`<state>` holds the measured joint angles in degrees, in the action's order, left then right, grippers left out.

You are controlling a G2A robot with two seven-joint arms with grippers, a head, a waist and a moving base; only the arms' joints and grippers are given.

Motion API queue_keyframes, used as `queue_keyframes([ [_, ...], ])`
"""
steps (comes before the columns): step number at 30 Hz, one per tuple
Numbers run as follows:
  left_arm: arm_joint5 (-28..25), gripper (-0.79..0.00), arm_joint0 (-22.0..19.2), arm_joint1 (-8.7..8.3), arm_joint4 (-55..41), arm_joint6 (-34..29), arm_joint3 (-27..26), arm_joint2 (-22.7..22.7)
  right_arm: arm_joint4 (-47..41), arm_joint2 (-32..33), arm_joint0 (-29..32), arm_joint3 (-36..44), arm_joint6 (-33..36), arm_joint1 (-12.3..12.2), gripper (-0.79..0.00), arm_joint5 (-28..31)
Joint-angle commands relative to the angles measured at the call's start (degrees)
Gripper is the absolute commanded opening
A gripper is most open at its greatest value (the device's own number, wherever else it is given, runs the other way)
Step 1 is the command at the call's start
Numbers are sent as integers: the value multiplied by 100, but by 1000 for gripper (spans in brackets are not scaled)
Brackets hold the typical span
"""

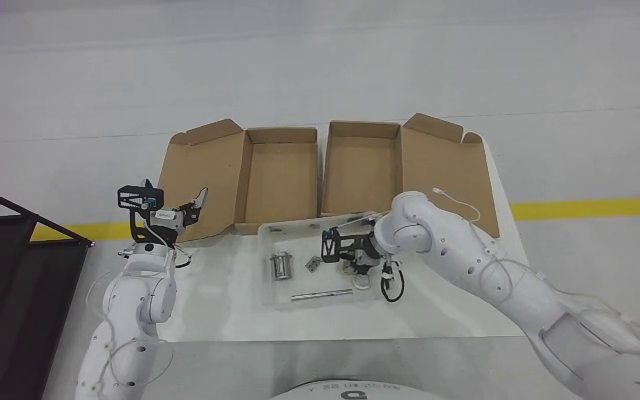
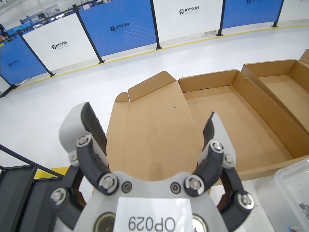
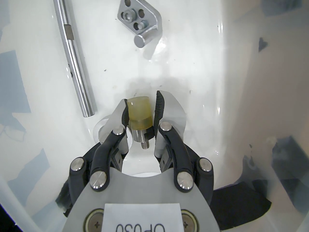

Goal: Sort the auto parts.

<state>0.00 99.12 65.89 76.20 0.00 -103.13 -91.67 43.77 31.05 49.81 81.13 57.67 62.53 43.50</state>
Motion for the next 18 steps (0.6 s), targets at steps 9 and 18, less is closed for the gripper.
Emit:
queue_keyframes([
  [9,0,0,0,0,0,0,0,0,-492,90,48,271,-426,-140,-785,737],
  [18,0,0,0,0,0,0,0,0,-657,1139,538,884,-2294,-509,-785,1450],
])
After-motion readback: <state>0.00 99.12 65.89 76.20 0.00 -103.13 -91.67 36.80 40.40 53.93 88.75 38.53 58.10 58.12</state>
